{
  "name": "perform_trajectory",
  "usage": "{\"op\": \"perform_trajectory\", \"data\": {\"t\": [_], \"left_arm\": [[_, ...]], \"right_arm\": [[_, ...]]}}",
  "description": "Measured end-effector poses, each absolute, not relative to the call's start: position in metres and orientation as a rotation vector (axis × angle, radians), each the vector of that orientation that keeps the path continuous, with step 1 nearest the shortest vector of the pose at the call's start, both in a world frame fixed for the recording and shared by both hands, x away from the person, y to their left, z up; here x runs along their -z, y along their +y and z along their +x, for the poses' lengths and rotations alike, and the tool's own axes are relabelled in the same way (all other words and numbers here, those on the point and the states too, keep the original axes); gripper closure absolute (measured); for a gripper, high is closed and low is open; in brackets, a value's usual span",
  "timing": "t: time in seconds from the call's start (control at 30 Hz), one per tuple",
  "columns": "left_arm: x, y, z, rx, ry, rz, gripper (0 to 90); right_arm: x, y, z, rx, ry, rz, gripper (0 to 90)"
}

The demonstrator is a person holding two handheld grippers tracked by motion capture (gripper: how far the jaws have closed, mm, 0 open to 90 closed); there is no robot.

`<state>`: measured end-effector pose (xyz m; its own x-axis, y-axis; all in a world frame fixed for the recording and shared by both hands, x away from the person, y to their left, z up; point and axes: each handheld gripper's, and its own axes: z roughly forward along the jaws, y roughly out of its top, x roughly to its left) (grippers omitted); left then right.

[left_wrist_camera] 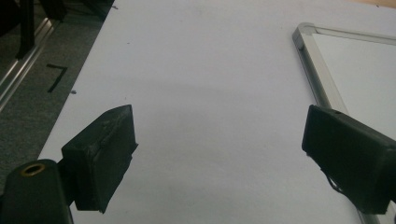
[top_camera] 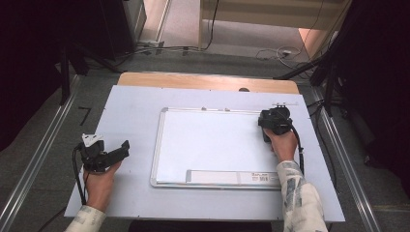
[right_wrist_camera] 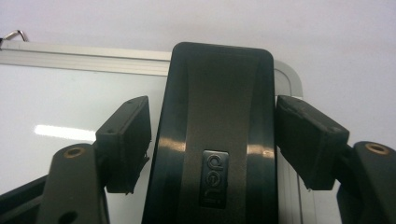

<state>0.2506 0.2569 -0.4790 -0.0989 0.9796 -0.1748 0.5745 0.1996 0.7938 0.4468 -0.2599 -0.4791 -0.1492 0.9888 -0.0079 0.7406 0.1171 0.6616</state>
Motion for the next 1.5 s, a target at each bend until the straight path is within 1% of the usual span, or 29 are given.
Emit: {"op": "perform_trajectory", "data": {"t": [0.33,0.67,0.73,1.03,1.5], "left_arm": [[0.479,0.257,0.251,-0.727,1.769,1.461,10.0],[0.479,0.256,0.251,-0.728,1.767,1.46,10.0],[0.479,0.256,0.251,-0.728,1.767,1.462,10.0],[0.479,0.255,0.25,-0.728,1.766,1.46,10.0],[0.479,0.256,0.25,-0.726,1.768,1.462,10.0]], "right_arm": [[0.471,-0.263,0.437,-0.774,1.92,1.639,25.2],[0.461,-0.272,0.417,-0.904,1.904,1.618,21.1],[0.458,-0.273,0.413,-0.928,1.918,1.624,19.6],[0.449,-0.282,0.387,-0.98,1.954,1.558,19.0],[0.44,-0.308,0.35,-1.013,1.93,1.525,18.0]]}}
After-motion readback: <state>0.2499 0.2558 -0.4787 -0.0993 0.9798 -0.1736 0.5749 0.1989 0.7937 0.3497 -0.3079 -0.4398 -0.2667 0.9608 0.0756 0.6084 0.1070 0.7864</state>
